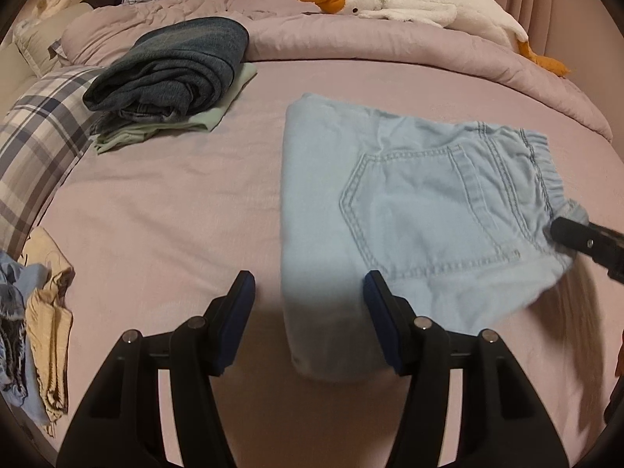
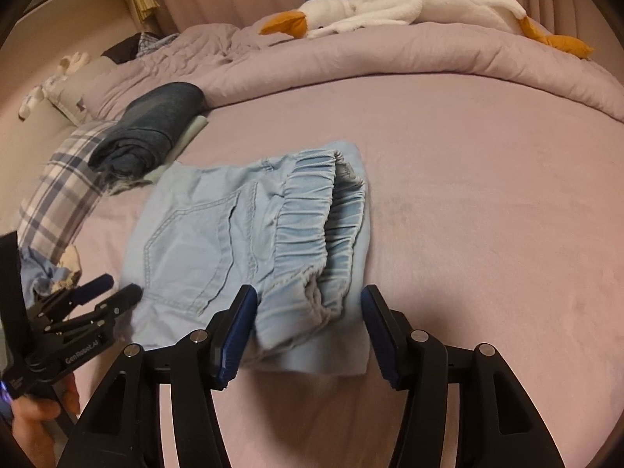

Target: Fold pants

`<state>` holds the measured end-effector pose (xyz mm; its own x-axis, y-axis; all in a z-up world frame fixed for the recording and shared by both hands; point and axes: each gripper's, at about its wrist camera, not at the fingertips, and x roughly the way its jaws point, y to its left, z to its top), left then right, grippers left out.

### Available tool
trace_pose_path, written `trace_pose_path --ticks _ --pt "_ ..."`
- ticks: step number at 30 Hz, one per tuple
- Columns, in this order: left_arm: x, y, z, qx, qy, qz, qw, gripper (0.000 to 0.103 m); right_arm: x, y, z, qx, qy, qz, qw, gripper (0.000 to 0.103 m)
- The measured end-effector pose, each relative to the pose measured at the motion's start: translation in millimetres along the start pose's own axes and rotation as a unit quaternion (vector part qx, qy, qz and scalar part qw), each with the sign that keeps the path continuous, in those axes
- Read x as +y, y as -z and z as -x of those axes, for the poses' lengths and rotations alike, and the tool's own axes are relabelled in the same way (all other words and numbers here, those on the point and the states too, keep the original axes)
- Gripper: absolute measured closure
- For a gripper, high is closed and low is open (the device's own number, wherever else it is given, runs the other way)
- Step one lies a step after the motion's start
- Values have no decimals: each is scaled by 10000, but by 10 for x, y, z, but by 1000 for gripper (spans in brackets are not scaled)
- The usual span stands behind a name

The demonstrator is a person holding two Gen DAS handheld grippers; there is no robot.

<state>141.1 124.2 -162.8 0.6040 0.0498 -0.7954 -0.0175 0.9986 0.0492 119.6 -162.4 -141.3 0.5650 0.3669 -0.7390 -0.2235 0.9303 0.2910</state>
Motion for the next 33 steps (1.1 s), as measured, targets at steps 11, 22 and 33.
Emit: trace_pose_path --ticks 11,22,33 --pt "-39 75 -30 -23 -115 -5 9999 45 16 88 -118 171 190 88 9996 45" --pt "25 99 88 -44 -35 301 9995 32 55 113 3 78 237 -73 9997 44" --pt "27 87 347 -215 45 408 9989 7 207 142 191 -65 180 56 9998 44"
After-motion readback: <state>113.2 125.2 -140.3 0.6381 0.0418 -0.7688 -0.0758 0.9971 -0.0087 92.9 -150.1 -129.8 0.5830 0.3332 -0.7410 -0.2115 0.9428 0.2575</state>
